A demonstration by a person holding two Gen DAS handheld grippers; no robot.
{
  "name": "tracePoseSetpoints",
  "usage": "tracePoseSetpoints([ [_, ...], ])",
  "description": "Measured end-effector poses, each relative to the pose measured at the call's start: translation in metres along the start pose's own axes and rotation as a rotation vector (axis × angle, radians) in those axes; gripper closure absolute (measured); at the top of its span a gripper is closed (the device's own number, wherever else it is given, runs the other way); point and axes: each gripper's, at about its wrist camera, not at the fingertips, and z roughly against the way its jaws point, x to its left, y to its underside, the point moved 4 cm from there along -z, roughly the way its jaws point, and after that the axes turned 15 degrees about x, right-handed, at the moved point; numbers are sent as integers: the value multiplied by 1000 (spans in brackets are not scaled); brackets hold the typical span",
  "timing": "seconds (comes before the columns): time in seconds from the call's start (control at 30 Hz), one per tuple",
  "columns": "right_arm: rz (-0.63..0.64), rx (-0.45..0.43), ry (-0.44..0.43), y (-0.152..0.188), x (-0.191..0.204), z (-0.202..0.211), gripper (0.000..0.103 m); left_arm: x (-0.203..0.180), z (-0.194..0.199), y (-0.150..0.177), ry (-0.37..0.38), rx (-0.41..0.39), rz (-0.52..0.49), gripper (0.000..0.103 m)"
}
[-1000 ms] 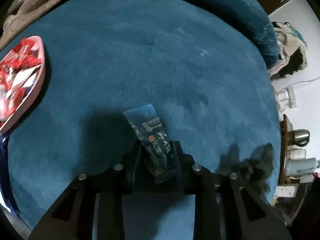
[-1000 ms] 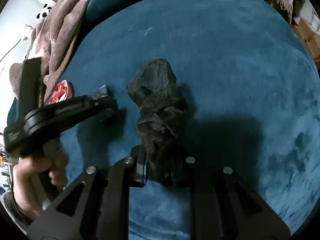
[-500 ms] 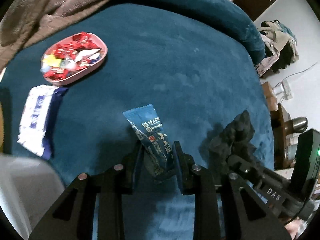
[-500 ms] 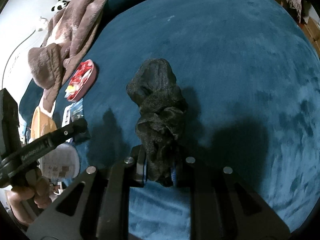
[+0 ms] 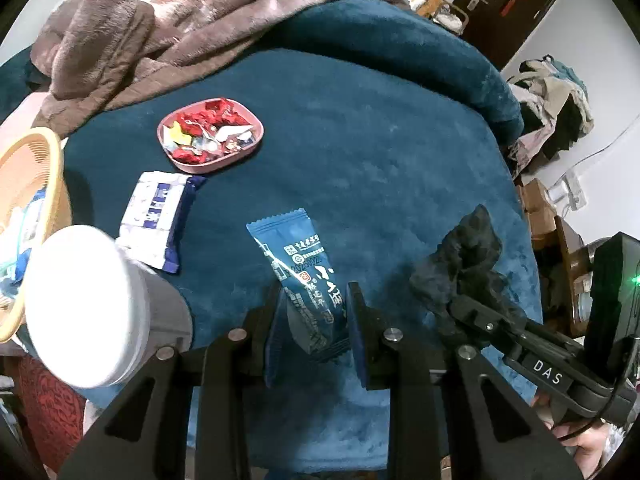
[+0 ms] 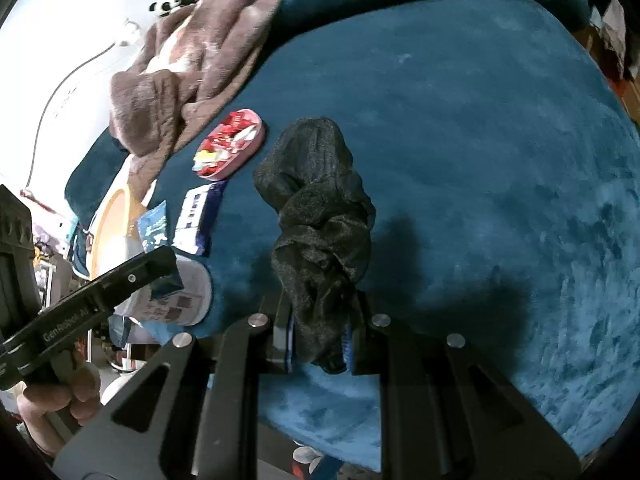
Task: Organize soft objects
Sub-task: 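Carry the sock and sachet over the orange basket with both grippers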
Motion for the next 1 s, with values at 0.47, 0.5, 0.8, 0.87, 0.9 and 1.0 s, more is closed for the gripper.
tracePoseSetpoints([
  [0.47,190,-26,-27,-1,92,13,85,44,76,31,-19,-144,64,74],
  [0.5,201,-27,-28,-1,97,13,85,49,80,33,-25,-153,72,74],
  [0.8,316,-15,-44,-2,156,1,85,102,118,49,-50,-232,173,74],
  [0.87,337,-10,-48,-2,168,-2,85,113,122,52,-57,-242,195,74],
  [0.9,349,-7,-50,-2,175,-4,85,117,125,53,-59,-246,205,74],
  [1.0,380,1,-56,-3,191,-9,85,132,130,57,-67,-255,235,74],
])
